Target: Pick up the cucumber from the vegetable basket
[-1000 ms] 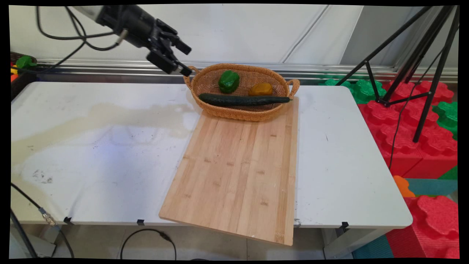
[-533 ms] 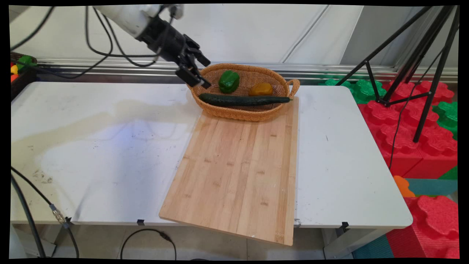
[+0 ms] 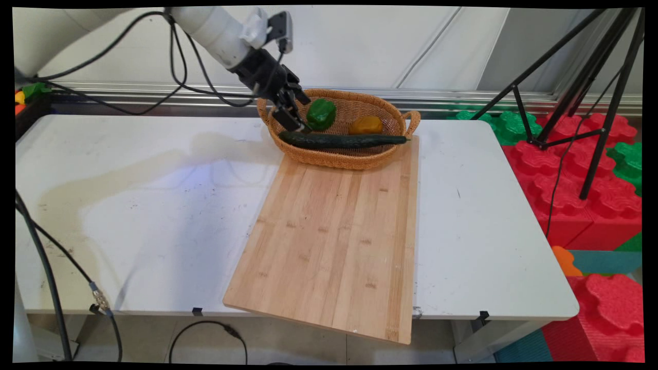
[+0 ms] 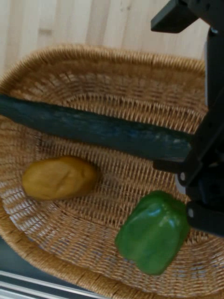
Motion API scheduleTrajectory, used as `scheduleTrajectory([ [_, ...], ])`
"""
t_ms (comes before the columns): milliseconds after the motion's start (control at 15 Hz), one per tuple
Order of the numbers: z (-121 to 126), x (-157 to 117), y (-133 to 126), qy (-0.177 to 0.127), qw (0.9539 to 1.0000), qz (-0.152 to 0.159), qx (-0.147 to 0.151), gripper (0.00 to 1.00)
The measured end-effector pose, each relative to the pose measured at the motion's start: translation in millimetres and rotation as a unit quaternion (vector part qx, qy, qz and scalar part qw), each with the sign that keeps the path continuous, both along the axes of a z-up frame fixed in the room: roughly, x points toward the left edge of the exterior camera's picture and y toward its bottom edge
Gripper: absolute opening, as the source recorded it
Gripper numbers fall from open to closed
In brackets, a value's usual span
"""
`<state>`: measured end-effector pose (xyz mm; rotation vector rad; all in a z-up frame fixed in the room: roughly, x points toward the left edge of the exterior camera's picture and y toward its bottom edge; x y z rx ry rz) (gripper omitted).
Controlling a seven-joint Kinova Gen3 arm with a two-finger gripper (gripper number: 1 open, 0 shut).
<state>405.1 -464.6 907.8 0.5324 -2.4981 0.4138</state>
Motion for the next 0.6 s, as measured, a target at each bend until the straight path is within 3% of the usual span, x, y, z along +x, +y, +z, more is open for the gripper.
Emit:
scheduleTrajectory([
  [600,-49,-19,-54,-0.023,0.9996,-0.003,0.018,1.00],
])
